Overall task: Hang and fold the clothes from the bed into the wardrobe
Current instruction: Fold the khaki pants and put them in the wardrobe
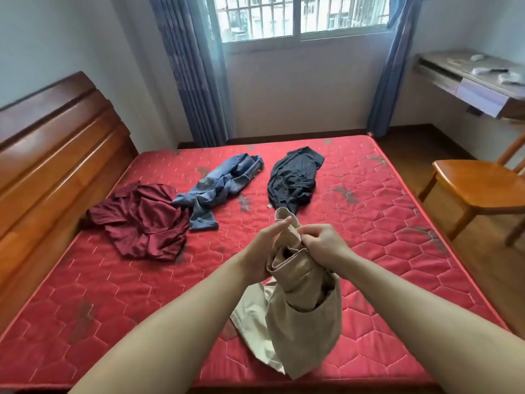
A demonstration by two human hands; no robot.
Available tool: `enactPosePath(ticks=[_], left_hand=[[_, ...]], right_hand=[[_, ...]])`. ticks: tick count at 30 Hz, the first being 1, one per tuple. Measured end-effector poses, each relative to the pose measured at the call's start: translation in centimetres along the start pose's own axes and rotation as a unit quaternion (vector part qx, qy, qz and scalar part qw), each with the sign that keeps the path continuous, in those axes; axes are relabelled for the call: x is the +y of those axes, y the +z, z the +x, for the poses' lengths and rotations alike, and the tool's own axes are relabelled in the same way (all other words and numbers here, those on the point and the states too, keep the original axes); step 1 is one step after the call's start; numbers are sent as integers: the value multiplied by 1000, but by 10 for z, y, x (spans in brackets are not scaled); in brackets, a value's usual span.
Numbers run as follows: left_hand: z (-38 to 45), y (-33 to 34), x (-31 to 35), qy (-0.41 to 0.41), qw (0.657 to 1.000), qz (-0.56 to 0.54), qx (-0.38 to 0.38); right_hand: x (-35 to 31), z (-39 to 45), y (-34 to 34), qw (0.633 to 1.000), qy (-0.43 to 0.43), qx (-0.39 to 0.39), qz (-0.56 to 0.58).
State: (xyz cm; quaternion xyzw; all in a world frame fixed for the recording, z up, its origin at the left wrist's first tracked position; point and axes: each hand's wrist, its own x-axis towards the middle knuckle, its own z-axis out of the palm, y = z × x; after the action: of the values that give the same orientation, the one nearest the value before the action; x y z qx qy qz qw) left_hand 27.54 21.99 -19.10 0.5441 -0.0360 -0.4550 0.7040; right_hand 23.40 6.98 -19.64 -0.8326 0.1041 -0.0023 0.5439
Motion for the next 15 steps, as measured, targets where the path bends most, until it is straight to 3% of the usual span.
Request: enactPosePath(ticks=[2,6,10,15], left_hand=[[16,-17,16,11,998,-62,-13],[51,-50,32,-65,988,-141,-13],[79,-71,42,-146,988,-35,-48],[118,-71,41,-124,991,6,56]], right_hand=[[-5,21,-3,1000,1,6,-12],[-14,54,-2,995,-16,4,-98],[-6,76,15,990,-22,4,-140],[21,99,14,991,61,25,-120]])
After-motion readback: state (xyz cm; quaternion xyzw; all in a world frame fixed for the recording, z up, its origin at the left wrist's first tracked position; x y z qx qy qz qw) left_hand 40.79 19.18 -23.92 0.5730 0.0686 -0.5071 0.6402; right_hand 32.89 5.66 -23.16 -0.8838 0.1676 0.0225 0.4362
